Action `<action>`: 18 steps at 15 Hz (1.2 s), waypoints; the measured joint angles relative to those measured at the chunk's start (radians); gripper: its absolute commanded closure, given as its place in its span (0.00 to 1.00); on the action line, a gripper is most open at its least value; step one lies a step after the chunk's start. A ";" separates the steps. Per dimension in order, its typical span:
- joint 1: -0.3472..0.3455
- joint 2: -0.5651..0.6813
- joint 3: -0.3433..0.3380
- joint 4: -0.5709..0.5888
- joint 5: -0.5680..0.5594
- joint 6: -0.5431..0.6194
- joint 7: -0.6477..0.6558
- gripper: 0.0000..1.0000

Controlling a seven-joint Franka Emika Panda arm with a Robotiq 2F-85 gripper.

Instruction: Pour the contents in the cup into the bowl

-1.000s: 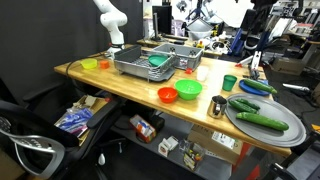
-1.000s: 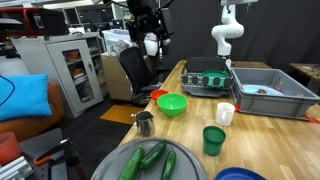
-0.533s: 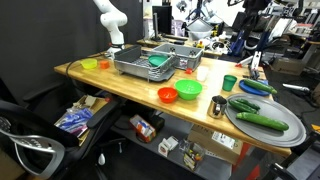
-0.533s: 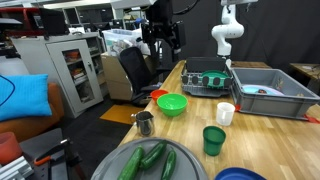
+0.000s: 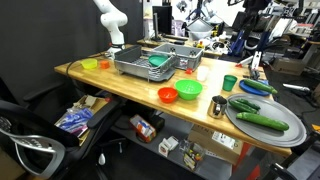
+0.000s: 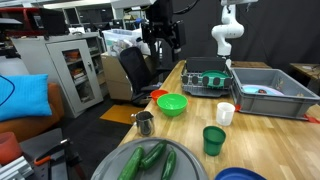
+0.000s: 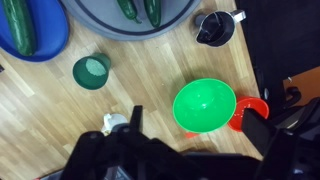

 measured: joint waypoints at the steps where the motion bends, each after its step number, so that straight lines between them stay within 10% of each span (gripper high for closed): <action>1: 0.000 0.000 0.000 0.000 0.000 0.000 0.000 0.00; 18: -0.073 0.302 0.002 0.144 -0.060 0.252 -0.056 0.00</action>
